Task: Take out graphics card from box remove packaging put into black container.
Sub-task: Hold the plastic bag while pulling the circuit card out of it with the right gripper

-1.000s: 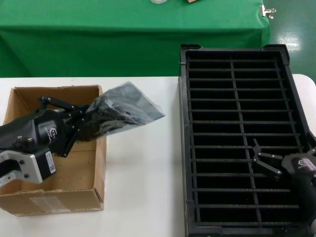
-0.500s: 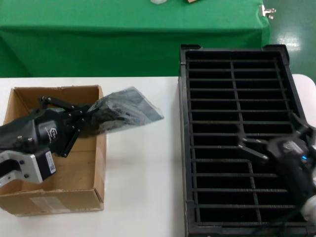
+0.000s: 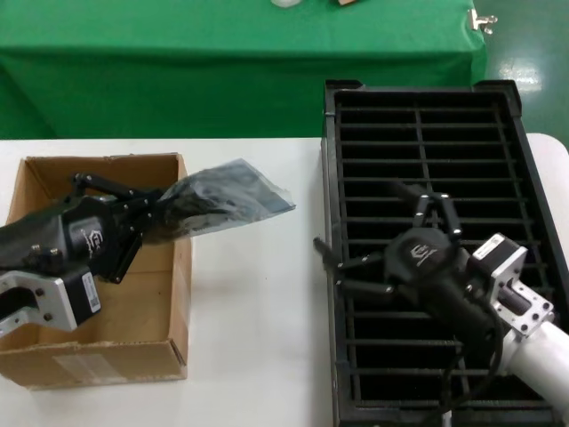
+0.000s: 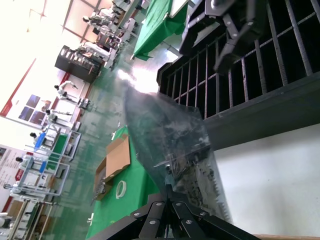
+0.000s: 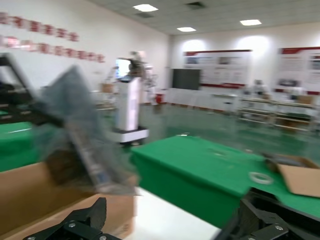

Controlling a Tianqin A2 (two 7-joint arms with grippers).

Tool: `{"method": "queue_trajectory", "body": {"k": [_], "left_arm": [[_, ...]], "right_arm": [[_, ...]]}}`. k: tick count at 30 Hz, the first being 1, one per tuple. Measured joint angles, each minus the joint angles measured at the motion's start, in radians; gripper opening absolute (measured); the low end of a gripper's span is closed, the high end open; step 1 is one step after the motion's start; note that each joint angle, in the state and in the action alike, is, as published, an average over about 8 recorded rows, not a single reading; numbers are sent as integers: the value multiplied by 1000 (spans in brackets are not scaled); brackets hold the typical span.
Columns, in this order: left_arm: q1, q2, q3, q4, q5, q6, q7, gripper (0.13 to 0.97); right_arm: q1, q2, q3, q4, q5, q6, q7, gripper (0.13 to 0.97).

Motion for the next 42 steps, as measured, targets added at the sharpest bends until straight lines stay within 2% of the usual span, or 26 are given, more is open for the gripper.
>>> {"method": "queue_trajectory", "body": {"k": [6,12,15,23,24,32,42], "left_arm": [[0,0,0,0,0,0,0,139],[0,0,0,0,0,0,0,139],[0,0,0,0,0,0,0,139],[0,0,0,0,0,0,0,139],[0,0,0,0,0,0,0,139],[0,0,0,0,0,0,0,139],[0,0,0,0,0,0,0,139]], "right_arm": [[66,29,-23,-63,29,-143,-51,903],[132,28,-26,-122,51,-223,-97,809],[158,22,-25,-138,56,-237,-103,778],[209,-5,-27,-175,58,-244,-112,588],[213,-8,-28,-179,57,-244,-113,588],[219,-17,-39,-183,51,-249,-113,377],[188,-2,-60,-132,40,-262,-100,230]]}}
